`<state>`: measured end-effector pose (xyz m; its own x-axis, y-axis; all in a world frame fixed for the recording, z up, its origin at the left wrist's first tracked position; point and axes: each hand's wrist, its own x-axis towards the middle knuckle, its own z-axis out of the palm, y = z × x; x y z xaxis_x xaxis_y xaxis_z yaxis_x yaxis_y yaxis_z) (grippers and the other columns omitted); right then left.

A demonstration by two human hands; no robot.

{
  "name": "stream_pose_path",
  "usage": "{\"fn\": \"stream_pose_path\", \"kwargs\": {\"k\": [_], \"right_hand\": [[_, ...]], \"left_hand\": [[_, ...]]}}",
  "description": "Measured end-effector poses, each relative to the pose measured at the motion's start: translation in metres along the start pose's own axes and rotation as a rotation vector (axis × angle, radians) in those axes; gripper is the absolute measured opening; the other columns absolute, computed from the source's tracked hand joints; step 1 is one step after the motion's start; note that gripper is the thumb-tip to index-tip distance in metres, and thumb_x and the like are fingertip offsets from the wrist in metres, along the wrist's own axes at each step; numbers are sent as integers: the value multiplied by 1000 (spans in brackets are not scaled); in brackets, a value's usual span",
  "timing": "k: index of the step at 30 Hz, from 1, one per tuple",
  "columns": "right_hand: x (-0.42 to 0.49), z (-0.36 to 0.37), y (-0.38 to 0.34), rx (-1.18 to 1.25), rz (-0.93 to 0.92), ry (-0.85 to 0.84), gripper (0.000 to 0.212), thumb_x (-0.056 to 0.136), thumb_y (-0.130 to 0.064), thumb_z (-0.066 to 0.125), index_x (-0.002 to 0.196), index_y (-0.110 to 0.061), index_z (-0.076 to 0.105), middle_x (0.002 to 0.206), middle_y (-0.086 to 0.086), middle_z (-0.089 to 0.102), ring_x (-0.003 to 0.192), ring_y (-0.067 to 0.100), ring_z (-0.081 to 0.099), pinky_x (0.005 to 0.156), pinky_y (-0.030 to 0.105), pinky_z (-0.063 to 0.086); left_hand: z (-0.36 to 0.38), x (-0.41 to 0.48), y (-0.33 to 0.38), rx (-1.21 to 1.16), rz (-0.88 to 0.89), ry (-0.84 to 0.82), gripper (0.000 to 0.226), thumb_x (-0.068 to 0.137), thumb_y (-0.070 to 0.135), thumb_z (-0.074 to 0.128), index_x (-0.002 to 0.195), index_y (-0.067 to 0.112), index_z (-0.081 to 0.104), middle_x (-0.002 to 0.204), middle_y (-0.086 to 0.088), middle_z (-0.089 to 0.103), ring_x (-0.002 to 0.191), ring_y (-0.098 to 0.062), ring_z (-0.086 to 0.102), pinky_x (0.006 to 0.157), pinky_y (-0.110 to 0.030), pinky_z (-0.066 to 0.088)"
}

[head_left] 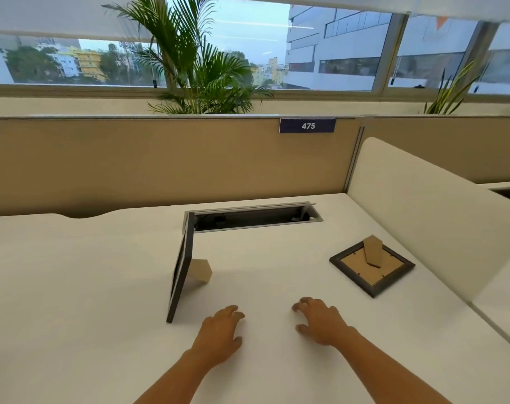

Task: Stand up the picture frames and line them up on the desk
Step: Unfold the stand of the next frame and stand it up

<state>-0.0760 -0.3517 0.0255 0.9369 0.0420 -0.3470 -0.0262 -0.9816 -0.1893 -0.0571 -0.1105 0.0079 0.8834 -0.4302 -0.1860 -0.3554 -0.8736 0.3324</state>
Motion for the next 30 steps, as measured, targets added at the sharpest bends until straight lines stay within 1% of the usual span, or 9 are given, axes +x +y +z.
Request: {"fn": "stream_pose_path", "kwargs": {"k": [2, 4, 10, 14, 18, 21, 26, 30], "right_hand": [[5, -4, 17, -17, 54, 25, 52, 92, -38, 43, 139, -25, 29, 153, 0, 21, 140, 20, 20, 112, 50, 17], [10, -6, 30, -40, 103, 58, 52, 92, -41, 42, 140, -24, 29, 154, 0, 20, 141, 20, 18, 112, 55, 12], [23, -3, 65, -67, 253, 205, 51, 93, -45, 36, 138, -22, 31, 155, 2, 17, 143, 22, 11, 111, 63, 6], [25, -5, 83, -83, 370, 302, 52, 93, -44, 35, 138, -18, 30, 154, 8, 20, 143, 27, 11, 111, 64, 7], [28, -8, 97, -16, 477, 327, 60, 92, -45, 36, 141, -14, 21, 152, 13, 22, 142, 30, 15, 111, 64, 10], [30, -9, 100, 34, 480, 324, 61, 93, -44, 37, 142, -13, 18, 151, 14, 23, 141, 30, 19, 111, 62, 12], [27, -7, 98, 41, 448, 362, 58, 92, -41, 39, 139, -11, 23, 147, 12, 30, 137, 28, 26, 111, 59, 18], [23, -4, 87, 28, 396, 366, 57, 92, -40, 40, 139, -11, 24, 146, 9, 33, 135, 27, 28, 111, 57, 20]], "left_hand": [[3, 7, 6, 15, -26, -33, 55, 92, 33, 48, 143, 24, 28, 157, 5, 16, 144, -13, 18, 118, -42, 15], [5, 12, 8, 26, -38, -54, 57, 92, 35, 47, 144, 24, 25, 157, 5, 14, 144, -12, 15, 118, -45, 11], [5, 36, 16, 40, -54, -85, 62, 93, 39, 45, 146, 21, 20, 158, 6, 8, 145, -11, 10, 117, -47, 10], [7, 43, 20, 23, -75, -84, 61, 93, 40, 44, 146, 22, 19, 158, 6, 8, 145, -11, 8, 117, -50, 10], [8, 45, 20, 11, -90, -85, 60, 93, 39, 44, 146, 22, 21, 157, 6, 10, 145, -12, 8, 117, -53, 10], [9, 48, 23, 6, -110, -77, 59, 93, 39, 45, 145, 22, 23, 157, 5, 12, 145, -13, 9, 116, -55, 12], [12, 52, 30, 18, -154, -40, 57, 93, 39, 44, 144, 23, 25, 156, 3, 15, 144, -15, 11, 115, -57, 15], [15, 54, 35, 17, -187, -15, 56, 93, 40, 43, 143, 24, 25, 155, 3, 16, 144, -16, 12, 114, -58, 15]]}}
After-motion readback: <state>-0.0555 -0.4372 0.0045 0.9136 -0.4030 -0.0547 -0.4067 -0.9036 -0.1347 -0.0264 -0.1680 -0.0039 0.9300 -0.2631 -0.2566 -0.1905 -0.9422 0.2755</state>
